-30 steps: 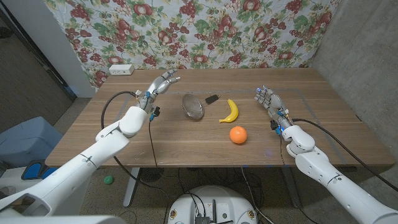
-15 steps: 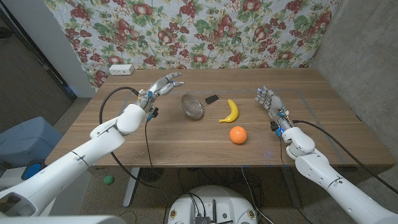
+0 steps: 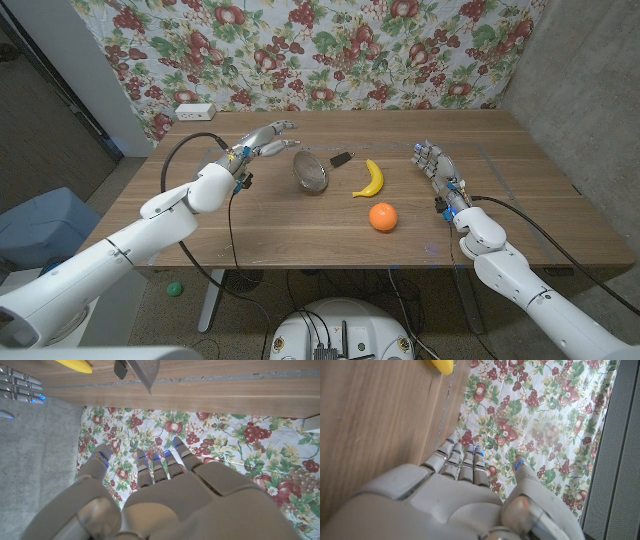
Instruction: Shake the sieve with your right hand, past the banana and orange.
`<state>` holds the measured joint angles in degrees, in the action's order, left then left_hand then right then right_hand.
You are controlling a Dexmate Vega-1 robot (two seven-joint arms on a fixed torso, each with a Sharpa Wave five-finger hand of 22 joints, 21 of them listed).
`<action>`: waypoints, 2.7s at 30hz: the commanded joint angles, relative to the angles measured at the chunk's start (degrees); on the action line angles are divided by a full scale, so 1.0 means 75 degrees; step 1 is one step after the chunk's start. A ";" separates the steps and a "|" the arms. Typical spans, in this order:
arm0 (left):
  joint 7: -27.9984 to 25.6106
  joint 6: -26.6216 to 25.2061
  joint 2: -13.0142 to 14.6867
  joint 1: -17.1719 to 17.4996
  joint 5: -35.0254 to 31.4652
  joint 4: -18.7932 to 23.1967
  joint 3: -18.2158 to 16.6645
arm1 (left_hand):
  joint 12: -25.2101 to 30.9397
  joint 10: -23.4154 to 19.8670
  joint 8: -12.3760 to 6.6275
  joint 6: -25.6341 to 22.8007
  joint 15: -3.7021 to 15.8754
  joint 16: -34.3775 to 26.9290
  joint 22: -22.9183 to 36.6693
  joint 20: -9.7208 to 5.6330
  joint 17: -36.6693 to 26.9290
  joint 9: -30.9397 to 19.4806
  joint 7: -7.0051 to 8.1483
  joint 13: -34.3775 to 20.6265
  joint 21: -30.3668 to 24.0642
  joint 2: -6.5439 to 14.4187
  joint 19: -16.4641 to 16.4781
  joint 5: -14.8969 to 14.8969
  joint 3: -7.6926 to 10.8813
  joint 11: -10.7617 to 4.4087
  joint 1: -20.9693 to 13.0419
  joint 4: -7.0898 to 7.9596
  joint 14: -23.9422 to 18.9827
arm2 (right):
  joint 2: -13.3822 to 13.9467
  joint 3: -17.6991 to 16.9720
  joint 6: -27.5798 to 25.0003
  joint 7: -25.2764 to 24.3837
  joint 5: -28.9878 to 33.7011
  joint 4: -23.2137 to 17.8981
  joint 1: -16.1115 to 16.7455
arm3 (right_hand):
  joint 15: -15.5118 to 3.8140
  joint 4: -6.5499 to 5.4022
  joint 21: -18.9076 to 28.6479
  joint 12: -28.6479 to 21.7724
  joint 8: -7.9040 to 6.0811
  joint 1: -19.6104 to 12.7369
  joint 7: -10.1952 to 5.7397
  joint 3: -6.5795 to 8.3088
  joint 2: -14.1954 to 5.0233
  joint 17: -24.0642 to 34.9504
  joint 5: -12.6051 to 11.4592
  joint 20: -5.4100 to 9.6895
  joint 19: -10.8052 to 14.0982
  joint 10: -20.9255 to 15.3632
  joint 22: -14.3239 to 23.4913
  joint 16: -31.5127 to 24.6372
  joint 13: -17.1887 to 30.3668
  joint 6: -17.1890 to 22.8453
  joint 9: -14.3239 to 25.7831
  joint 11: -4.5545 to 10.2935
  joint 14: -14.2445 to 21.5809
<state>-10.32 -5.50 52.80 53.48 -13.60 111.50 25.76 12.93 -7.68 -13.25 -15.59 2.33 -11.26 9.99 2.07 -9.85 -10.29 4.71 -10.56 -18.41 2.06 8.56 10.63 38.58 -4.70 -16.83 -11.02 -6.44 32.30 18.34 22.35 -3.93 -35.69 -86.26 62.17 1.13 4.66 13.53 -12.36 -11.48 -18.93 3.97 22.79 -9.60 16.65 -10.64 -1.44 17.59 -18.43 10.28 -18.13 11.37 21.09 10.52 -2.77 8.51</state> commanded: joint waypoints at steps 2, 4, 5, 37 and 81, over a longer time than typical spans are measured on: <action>0.0896 -0.1272 0.0425 -0.0280 -0.1372 0.0779 0.0316 | 0.0038 -0.0111 -0.0011 -0.0079 0.0046 -0.0035 0.0029 0.0002 -0.0030 -0.0016 0.0139 -0.0018 0.0029 -0.0049 0.0136 0.0054 0.0063 0.0033 -0.0205 -0.0041 -0.0119 | -0.0057 -0.0081 0.0109 -0.0062 -0.0049 -0.0016 0.0147 | 0.0007 0.0002 -0.0017 -0.0008 -0.0036 0.0000 0.0006 0.0036 -0.0021 0.0038 -0.0038 -0.0024 0.0067 -0.0087 0.0010 -0.0068 0.0019 0.0047 0.0040 -0.0003 0.0102; 0.1128 -0.1420 0.0504 -0.0330 -0.1474 0.0905 0.0347 | 0.0033 -0.0132 -0.0029 -0.0140 0.0048 -0.0023 0.0030 0.0001 -0.0031 -0.0017 0.0156 -0.0020 0.0054 -0.0085 0.0128 0.0062 0.0073 0.0019 -0.0285 -0.0041 -0.0120 | -0.0072 -0.0098 0.0139 -0.0074 -0.0069 -0.0022 0.0180 | 0.0004 -0.0002 -0.0011 -0.0008 -0.0039 0.0007 0.0008 0.0037 -0.0023 0.0042 -0.0038 -0.0025 0.0088 -0.0090 0.0011 -0.0073 0.0020 0.0059 0.0041 0.0003 0.0111; 0.1222 -0.1523 0.0534 -0.0352 -0.1567 0.0975 0.0374 | 0.0023 -0.0122 -0.0041 -0.0180 0.0044 -0.0016 0.0030 0.0008 -0.0032 -0.0018 0.0160 -0.0020 0.0064 -0.0099 0.0127 0.0065 0.0078 0.0030 -0.0323 -0.0040 -0.0116 | -0.0080 -0.0107 0.0156 -0.0090 -0.0071 -0.0029 0.0200 | -0.0002 -0.0004 -0.0010 -0.0008 -0.0041 0.0009 0.0005 0.0038 -0.0024 0.0044 -0.0037 -0.0025 0.0091 -0.0092 0.0011 -0.0073 0.0020 0.0065 0.0041 0.0006 0.0111; 0.4343 -0.3275 0.0597 -0.1096 -0.4699 0.2086 0.1373 | -0.0046 -0.0465 -0.0404 -0.1628 0.0185 0.0088 0.0032 -0.0182 -0.0035 -0.0032 0.0365 -0.0025 0.0382 -0.0575 0.0234 0.0098 0.0183 -0.0306 -0.1733 -0.0029 -0.0054 | -0.0123 -0.0208 0.0505 -0.0045 -0.0051 -0.0063 0.0429 | 0.0003 -0.0047 -0.0012 -0.0029 -0.0058 0.0075 0.0044 0.0070 -0.0050 0.0119 -0.0035 -0.0039 0.0174 -0.0215 0.0020 -0.0131 0.0035 0.0182 0.0051 -0.0016 0.0216; 0.6233 -0.1483 -0.0123 -0.1612 -0.6351 0.1340 0.1516 | -0.0190 -0.0094 -0.0462 -0.2313 0.0141 0.0079 0.0028 -0.0357 -0.0038 -0.0051 0.1020 -0.0027 0.0591 -0.1059 0.0520 0.0017 0.0088 -0.0373 -0.2979 0.0002 0.0124 | -0.0335 -0.0341 0.0974 -0.0327 0.0083 -0.0077 0.0733 | 0.0025 -0.0082 -0.0022 -0.0028 -0.0053 0.0134 0.0072 0.0111 -0.0046 0.0202 -0.0027 -0.0049 0.0238 -0.0289 0.0027 -0.0173 0.0051 0.0257 0.0059 -0.0061 0.0291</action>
<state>36.62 -19.08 52.95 40.54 -60.12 122.69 37.54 11.43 -8.57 -16.14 -32.37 2.05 -10.38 9.99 -0.61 -9.99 -10.55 12.28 -10.54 -14.19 -5.80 11.81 10.80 39.45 -7.47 -38.56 -11.07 -5.52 29.82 16.13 28.88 -6.36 -35.09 -86.55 66.99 1.33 4.18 13.53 -12.36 -11.48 -18.48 4.49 23.27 -10.04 17.97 -10.64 -1.95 18.93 -20.10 10.25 -19.07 11.60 22.63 10.79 -3.20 9.94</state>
